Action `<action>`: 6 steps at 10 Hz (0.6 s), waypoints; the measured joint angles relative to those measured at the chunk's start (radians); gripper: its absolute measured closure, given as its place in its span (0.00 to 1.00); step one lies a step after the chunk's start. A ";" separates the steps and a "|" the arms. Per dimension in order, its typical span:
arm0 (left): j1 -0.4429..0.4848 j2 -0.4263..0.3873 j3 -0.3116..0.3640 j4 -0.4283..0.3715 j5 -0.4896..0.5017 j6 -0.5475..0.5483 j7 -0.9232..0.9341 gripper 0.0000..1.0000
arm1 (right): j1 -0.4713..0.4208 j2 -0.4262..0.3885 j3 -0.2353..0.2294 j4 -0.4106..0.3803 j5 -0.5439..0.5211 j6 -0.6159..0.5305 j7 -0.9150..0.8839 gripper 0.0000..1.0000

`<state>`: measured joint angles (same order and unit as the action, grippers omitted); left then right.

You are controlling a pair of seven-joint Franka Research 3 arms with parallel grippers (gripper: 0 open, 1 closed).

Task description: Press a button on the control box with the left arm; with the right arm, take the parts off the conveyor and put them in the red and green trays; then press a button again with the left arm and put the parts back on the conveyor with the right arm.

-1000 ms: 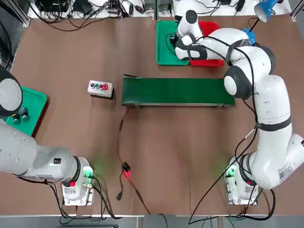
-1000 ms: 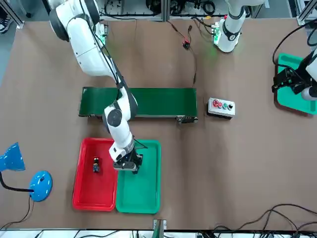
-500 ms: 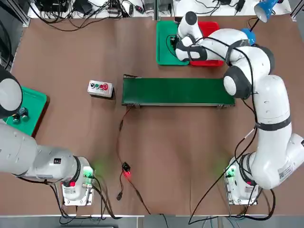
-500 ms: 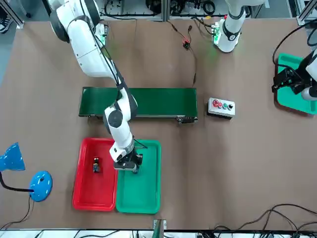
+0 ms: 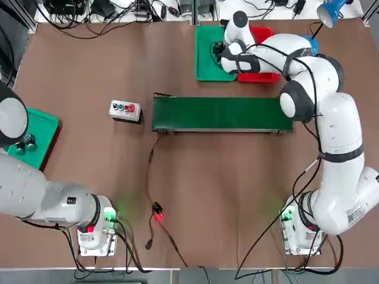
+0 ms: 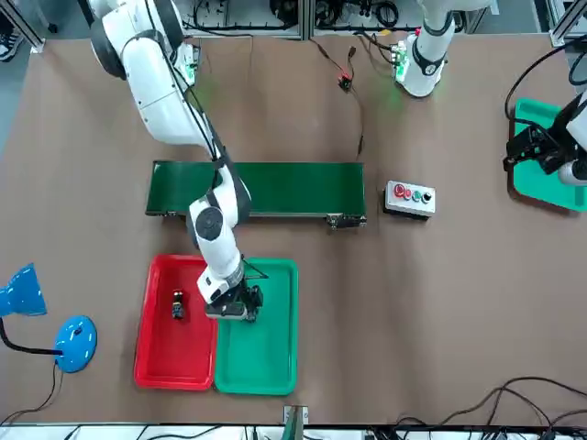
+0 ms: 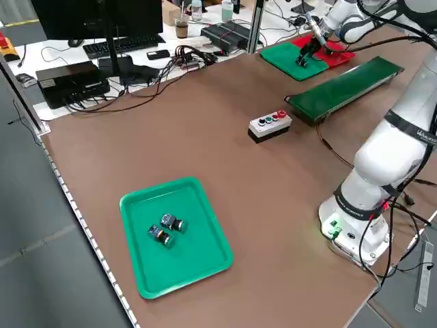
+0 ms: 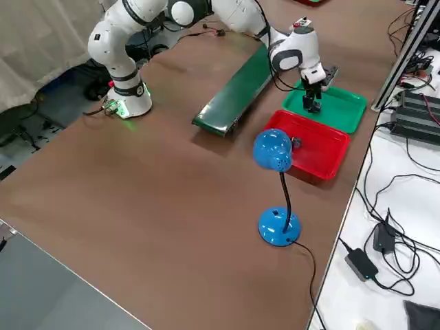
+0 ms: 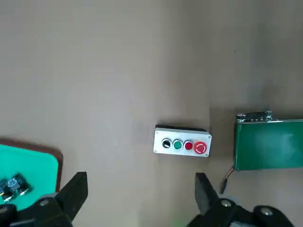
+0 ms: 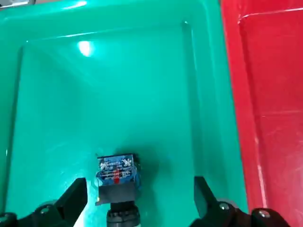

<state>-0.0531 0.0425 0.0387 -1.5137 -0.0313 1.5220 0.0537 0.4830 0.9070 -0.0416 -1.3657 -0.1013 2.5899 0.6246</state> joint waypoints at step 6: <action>-0.001 0.000 0.000 0.000 0.000 0.000 0.000 0.00 | -0.062 -0.234 0.001 0.023 0.001 -0.412 -0.082 0.00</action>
<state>-0.0537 0.0425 0.0383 -1.5137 -0.0313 1.5220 0.0537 0.4214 0.6725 -0.0411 -1.3428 -0.1005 2.1778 0.5427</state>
